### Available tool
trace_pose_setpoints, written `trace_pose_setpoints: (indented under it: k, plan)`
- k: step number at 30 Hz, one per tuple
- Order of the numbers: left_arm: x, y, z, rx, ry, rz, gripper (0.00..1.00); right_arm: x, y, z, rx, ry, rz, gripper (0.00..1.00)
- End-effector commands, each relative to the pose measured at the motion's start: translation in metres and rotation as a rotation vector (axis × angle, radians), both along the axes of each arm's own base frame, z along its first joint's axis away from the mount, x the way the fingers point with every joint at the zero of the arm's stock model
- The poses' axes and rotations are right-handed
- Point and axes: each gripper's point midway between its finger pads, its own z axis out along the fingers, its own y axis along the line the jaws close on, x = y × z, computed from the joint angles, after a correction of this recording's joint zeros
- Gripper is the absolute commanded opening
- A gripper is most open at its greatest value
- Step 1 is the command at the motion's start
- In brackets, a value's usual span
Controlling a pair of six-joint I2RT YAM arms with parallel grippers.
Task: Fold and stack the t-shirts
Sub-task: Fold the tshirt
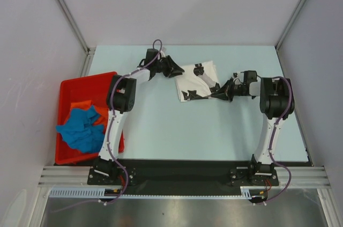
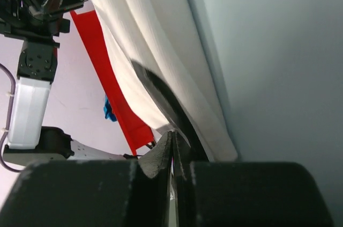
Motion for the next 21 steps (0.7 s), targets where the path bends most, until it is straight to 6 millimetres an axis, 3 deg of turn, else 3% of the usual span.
trace_pose_setpoints:
  k: [1,3,5,7,8,9,12,13,16,17,19,20,21]
  plan:
    - [0.013,0.006,0.017,0.021,-0.052,0.024,0.35,-0.011,-0.01,-0.003,-0.077,-0.046,0.003,0.06]
    - [0.013,0.01,0.03,0.032,-0.063,0.024,0.35,-0.001,-0.013,0.011,-0.084,-0.072,-0.004,0.06]
    - [0.015,0.015,0.058,0.037,-0.121,0.024,0.35,0.019,-0.015,0.038,-0.089,-0.138,-0.008,0.06]
    - [0.011,0.021,0.067,0.075,-0.126,0.025,0.36,0.029,-0.011,0.057,-0.088,-0.169,-0.006,0.07]
    - [0.01,0.024,0.086,0.08,-0.158,0.027,0.36,0.035,-0.009,0.065,-0.086,-0.181,-0.009,0.07]
    - [0.007,0.026,0.088,0.092,-0.152,0.025,0.37,0.047,-0.008,0.077,-0.086,-0.216,-0.012,0.07]
    - [-0.01,0.022,0.11,0.066,-0.184,0.003,0.38,0.069,-0.003,0.086,-0.065,-0.247,-0.045,0.1]
    - [-0.027,0.014,0.112,0.046,-0.162,-0.017,0.38,0.074,0.0,0.079,-0.035,-0.188,-0.085,0.09]
    - [-0.051,-0.004,0.117,0.018,-0.171,-0.062,0.37,0.105,0.006,0.089,0.023,-0.281,-0.144,0.13]
    - [-0.07,-0.017,0.106,0.021,-0.142,-0.098,0.37,0.113,0.008,0.075,0.039,-0.262,-0.157,0.13]
    - [-0.089,-0.028,0.108,0.007,-0.141,-0.122,0.37,0.135,0.016,0.091,0.103,-0.292,-0.183,0.14]
    - [-0.106,-0.034,0.092,0.012,-0.113,-0.142,0.36,0.144,0.016,0.074,0.116,-0.276,-0.193,0.15]
    - [-0.114,-0.036,0.088,0.015,-0.101,-0.149,0.36,0.149,0.019,0.071,0.129,-0.254,-0.198,0.17]
